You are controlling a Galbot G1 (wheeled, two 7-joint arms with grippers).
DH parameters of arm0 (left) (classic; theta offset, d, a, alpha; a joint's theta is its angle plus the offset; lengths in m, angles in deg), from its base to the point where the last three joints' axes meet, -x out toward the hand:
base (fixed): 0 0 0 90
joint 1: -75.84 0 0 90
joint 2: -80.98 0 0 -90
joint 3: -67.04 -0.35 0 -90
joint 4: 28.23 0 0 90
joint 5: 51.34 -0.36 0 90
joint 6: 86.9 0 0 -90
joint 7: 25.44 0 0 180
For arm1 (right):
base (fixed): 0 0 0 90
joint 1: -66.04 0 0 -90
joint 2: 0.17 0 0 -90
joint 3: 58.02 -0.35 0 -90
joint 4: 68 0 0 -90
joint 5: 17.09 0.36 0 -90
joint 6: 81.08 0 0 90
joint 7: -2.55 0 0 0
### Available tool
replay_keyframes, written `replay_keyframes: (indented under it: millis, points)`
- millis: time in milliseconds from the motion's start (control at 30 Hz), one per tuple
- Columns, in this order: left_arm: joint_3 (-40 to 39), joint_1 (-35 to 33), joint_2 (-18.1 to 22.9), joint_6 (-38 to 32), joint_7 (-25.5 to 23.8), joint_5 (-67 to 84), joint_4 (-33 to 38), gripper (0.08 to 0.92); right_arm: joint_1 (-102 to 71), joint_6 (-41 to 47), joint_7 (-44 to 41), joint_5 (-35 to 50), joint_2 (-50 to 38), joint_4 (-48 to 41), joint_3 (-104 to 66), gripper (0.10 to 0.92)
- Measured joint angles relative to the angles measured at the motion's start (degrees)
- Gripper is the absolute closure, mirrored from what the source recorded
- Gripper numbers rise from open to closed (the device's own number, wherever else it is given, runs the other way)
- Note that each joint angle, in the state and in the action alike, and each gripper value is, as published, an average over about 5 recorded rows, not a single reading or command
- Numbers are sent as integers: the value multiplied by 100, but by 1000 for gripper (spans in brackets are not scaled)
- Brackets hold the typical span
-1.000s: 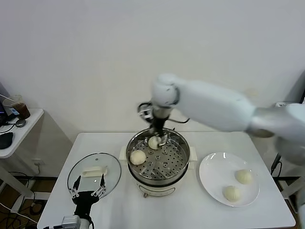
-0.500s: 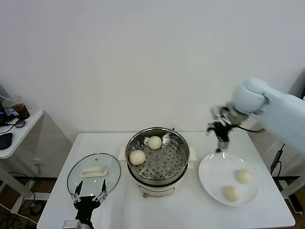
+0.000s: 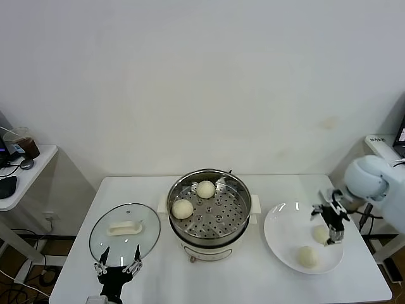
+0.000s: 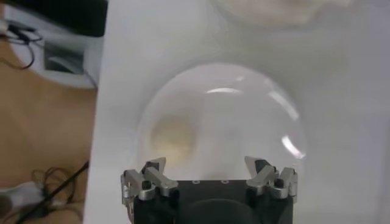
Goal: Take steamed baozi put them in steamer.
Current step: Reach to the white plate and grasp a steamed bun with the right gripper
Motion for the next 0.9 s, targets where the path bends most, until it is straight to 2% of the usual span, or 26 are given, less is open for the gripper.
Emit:
replay_keyframes:
  millis: [900]
  points:
    - [13,147,30,16,-13,-3,-247,177,-786,174,285,-456,541,-448,-73,203]
